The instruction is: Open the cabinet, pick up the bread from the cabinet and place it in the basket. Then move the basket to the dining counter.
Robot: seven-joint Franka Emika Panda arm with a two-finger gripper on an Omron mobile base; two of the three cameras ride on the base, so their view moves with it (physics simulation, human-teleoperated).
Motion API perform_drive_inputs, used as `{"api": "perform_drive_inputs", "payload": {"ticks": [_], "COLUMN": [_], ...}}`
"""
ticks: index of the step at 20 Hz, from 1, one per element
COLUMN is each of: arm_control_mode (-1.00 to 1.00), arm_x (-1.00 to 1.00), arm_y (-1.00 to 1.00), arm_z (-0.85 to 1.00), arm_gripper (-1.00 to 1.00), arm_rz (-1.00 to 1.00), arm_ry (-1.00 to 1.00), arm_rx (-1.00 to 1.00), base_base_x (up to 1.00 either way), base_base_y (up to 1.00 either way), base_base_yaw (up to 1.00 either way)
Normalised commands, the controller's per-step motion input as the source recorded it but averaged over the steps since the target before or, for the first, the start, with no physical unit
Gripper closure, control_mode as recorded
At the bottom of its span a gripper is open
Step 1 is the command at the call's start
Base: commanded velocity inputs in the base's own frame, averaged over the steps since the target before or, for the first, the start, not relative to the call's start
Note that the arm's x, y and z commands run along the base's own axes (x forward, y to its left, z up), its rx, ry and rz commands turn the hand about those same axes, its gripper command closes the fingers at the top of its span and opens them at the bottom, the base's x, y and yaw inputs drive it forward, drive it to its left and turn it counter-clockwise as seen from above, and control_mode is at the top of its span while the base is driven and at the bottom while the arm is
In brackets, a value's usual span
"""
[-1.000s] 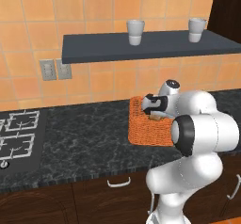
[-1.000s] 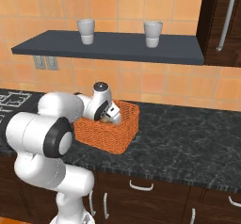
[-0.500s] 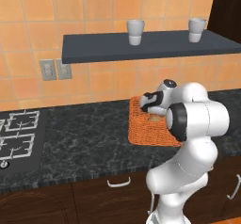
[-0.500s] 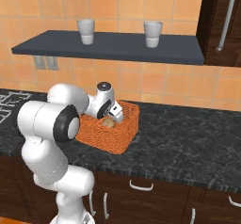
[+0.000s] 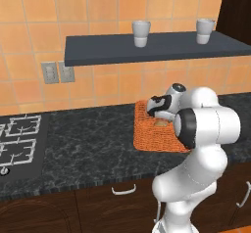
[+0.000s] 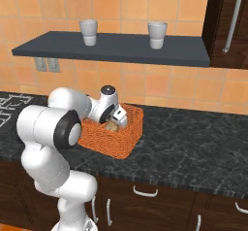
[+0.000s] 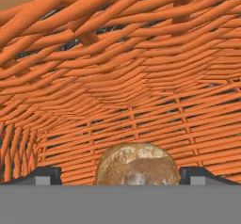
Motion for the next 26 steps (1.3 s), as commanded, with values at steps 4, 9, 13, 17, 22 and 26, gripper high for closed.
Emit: {"api": "perform_drive_inputs", "payload": {"ticks": [4, 9, 13, 17, 22, 26], "arm_control_mode": [-1.00, -1.00, -1.00, -1.00, -1.00, -1.00], "arm_x": [-0.73, -0.24, -0.71, -0.40, 0.00, 0.00], "arm_y": [0.18, 0.67, 0.72, 0.62, -0.01, 0.00], "arm_z": [0.43, 0.76, 0.24, 0.00, -0.02, 0.40], "arm_gripper": [-1.00, -1.00, -1.00, -1.00, -1.00, -1.00], "arm_rz": [0.14, 0.32, 0.43, 0.39, 0.37, 0.32], "arm_ry": [-0.02, -0.02, 0.00, 0.00, 0.00, 0.00], "arm_rx": [-0.08, -0.22, -0.39, -0.26, -0.17, -0.09], "base_base_x": [0.00, 0.00, 0.00, 0.00, 0.00, 0.00], "base_base_y": [0.00, 0.00, 0.00, 0.00, 0.00, 0.00], "base_base_yaw": [0.00, 0.00, 0.00, 0.00, 0.00, 0.00]}}
